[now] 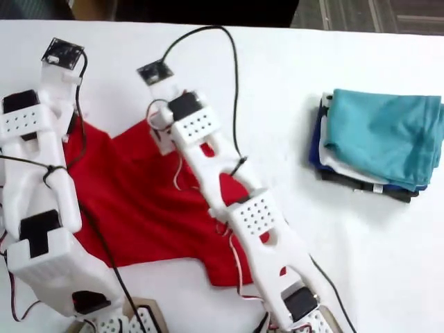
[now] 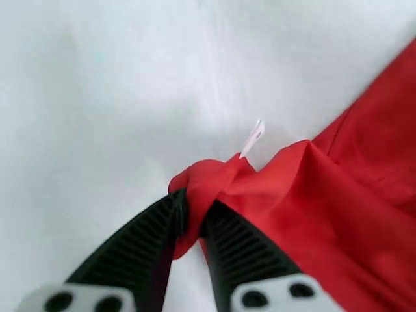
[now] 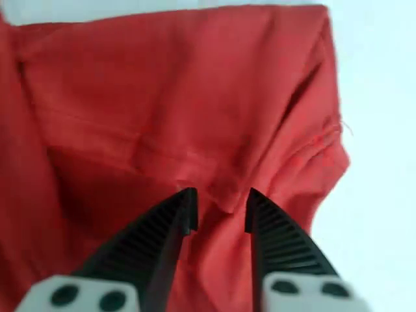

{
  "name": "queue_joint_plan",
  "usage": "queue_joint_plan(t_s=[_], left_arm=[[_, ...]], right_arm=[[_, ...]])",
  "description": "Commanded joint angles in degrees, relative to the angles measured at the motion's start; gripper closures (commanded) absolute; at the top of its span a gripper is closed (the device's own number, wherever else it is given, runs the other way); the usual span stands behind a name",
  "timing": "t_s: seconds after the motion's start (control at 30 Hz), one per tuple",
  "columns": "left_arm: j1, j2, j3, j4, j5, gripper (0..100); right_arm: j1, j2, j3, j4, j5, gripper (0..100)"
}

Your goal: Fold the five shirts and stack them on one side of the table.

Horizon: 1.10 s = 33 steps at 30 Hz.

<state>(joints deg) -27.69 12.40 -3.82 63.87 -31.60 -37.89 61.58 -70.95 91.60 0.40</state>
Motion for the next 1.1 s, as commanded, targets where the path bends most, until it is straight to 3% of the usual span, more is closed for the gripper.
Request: queue_joint_plan(t_s=[0.0, 1.07], left_arm=[[-0.35, -0.18, -2.68, 0.35, -0.53, 97], [-1.23, -0.62, -3.12, 1.93, -0.53, 97]], right_arm=[[-1.71, -0.48, -3.08, 0.75, -0.35, 87.2], [5.32, 6.64, -3.6, 0.4, -0.53, 87.2]])
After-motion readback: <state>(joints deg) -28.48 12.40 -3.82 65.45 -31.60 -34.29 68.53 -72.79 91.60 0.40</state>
